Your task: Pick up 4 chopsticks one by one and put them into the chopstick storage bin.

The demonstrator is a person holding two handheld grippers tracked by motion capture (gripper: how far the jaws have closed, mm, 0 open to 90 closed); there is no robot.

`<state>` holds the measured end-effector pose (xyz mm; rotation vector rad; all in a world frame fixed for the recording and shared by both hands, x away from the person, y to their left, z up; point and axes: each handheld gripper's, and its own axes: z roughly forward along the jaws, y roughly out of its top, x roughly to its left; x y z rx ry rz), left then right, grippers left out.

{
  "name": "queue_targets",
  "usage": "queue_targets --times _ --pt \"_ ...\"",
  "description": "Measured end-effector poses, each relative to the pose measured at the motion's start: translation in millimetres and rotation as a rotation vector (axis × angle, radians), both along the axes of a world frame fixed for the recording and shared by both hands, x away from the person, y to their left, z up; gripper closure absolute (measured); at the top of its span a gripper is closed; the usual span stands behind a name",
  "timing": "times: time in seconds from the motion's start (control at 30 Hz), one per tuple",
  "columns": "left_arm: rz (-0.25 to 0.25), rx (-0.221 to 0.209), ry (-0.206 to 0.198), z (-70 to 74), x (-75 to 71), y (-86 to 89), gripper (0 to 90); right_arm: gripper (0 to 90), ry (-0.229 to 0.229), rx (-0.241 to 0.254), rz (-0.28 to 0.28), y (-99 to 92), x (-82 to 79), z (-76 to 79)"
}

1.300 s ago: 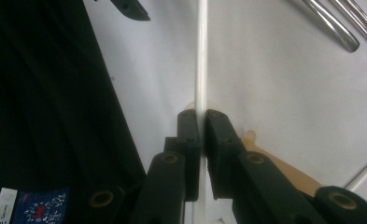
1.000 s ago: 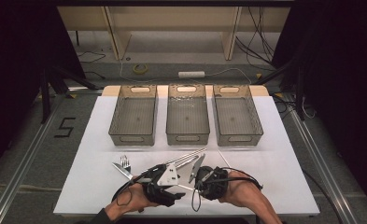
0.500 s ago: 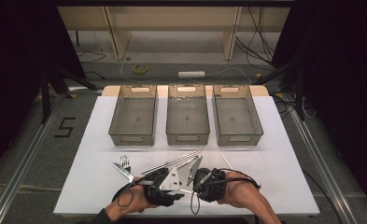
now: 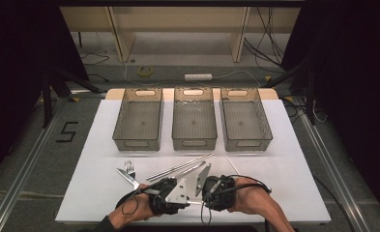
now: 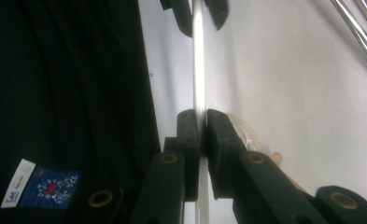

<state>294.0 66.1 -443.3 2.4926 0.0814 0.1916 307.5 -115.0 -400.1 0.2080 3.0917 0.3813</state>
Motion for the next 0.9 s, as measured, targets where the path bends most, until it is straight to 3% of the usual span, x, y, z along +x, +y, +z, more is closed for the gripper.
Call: queue_targets --times 0.03,0.13,0.17,0.3,0.37,0.4,0.43,0.57,0.73,0.9 --pt "-0.018 -0.001 0.005 -0.8 -1.4 -0.6 82.9 82.5 0.003 0.014 -0.012 -0.6 -0.1 0.2" --pt "-0.007 0.004 -0.007 -1.5 -1.4 -0.1 84.9 76.2 0.011 0.025 -0.053 -5.4 4.6 2.1" --pt "0.001 -0.002 -0.005 -1.1 0.0 1.9 85.0 68.6 0.019 0.029 -0.067 -8.0 5.8 3.2" --pt "0.059 -0.014 -0.013 2.1 6.8 8.6 85.0 52.1 -0.006 0.122 -0.138 -19.4 12.1 10.2" --pt "0.091 -0.021 -0.018 3.3 9.2 11.0 85.0 46.3 -0.023 0.170 -0.199 -25.6 15.6 14.0" --pt "0.110 -0.023 -0.021 3.4 10.2 12.0 85.0 42.5 -0.055 0.210 -0.268 -32.9 19.4 16.2" --pt "0.128 -0.023 -0.023 3.5 11.5 13.2 85.0 42.5 -0.055 0.210 -0.268 -32.9 19.4 16.2" --pt "0.204 -0.038 -0.022 5.0 16.5 19.5 85.0 38.1 -0.103 0.261 -0.400 -48.4 23.1 15.4" --pt "0.304 -0.080 -0.019 11.6 23.9 29.9 84.9 34.7 -0.124 0.297 -0.506 -69.5 24.1 5.7" --pt "0.380 -0.105 -0.013 16.2 29.7 38.5 85.0 34.2 -0.158 0.387 -0.597 -92.9 19.1 0.3"
